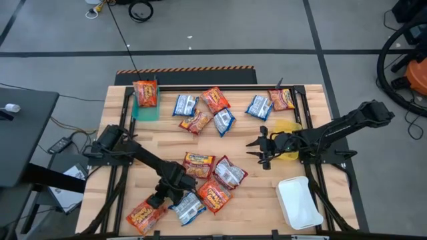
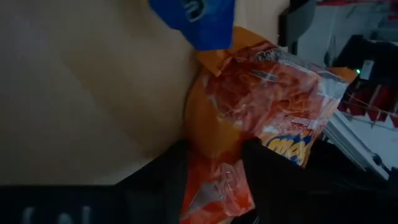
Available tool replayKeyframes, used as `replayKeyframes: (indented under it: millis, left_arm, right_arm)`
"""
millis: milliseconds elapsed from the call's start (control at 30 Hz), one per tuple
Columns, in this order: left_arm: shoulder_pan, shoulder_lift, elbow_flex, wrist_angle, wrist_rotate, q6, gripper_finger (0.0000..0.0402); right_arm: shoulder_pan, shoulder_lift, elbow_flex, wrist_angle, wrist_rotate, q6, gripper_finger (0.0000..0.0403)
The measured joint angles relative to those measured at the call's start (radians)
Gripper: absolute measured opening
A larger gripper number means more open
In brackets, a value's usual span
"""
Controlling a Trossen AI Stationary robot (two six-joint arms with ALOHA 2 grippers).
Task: Sort Maruchan noodles
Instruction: Put the orange noodle pack into the green bin
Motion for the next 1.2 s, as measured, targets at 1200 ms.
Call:
replayKeyframes:
  millis: [1200]
  left_arm:
    - [0.451, -0.757, 0.210, -0.795, -1.760, -0.414, 0.0015]
  right_arm:
    - [-0.164, -0.002, 0.000, 0.217, 0.230, 0.064, 0.0139]
